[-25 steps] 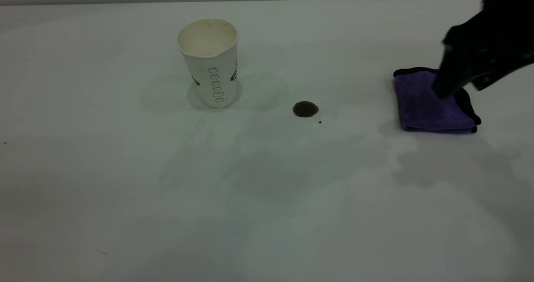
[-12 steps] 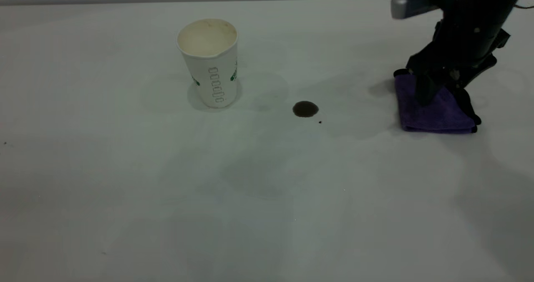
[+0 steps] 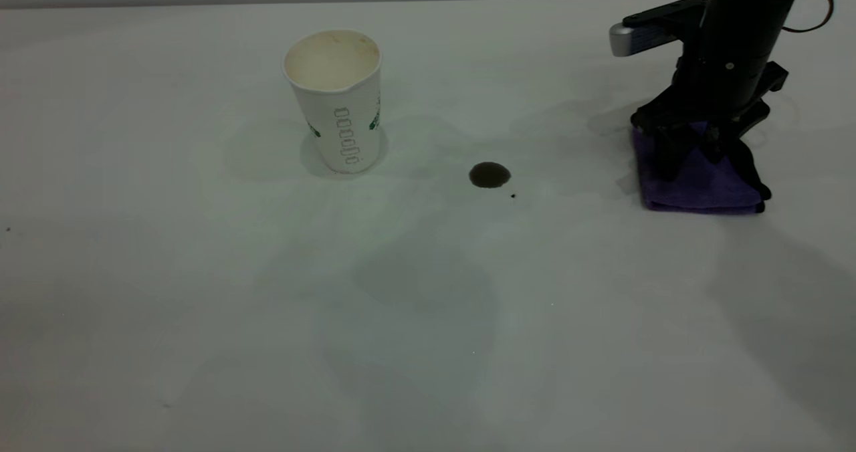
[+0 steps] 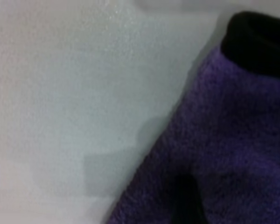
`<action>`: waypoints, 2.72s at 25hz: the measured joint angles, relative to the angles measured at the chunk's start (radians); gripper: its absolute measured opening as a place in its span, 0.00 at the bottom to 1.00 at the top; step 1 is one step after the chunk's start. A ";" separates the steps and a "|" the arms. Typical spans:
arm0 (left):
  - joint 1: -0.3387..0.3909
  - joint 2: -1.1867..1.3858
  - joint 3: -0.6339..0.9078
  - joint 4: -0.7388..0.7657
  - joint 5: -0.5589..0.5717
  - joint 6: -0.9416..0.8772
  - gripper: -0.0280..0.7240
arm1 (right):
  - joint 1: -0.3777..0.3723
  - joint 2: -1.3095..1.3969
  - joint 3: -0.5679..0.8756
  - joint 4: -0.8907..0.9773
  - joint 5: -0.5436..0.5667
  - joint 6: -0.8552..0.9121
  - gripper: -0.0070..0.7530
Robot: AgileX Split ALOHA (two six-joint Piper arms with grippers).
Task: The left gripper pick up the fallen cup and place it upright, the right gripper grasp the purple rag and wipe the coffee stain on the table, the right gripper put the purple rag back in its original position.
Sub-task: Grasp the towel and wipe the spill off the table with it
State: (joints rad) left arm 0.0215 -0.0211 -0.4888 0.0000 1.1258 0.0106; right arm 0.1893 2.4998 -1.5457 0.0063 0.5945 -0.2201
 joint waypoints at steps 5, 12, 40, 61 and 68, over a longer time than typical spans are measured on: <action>0.000 0.000 0.000 0.000 0.000 0.000 0.77 | 0.000 0.008 -0.004 0.014 -0.010 -0.023 0.42; 0.000 0.000 0.000 0.000 0.000 0.000 0.77 | 0.013 0.011 -0.007 0.187 -0.052 -0.175 0.10; 0.000 0.000 0.000 0.000 0.000 0.000 0.77 | 0.407 0.130 -0.248 0.404 0.143 -0.308 0.10; 0.000 0.000 0.000 0.000 0.000 0.000 0.77 | 0.172 0.119 -0.250 0.041 0.198 0.106 0.10; 0.000 0.000 0.000 0.000 0.000 0.000 0.77 | -0.033 0.118 -0.250 0.026 0.218 0.109 0.11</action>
State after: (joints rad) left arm 0.0215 -0.0211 -0.4888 0.0000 1.1258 0.0106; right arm 0.1565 2.6173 -1.7953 0.0320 0.8122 -0.1112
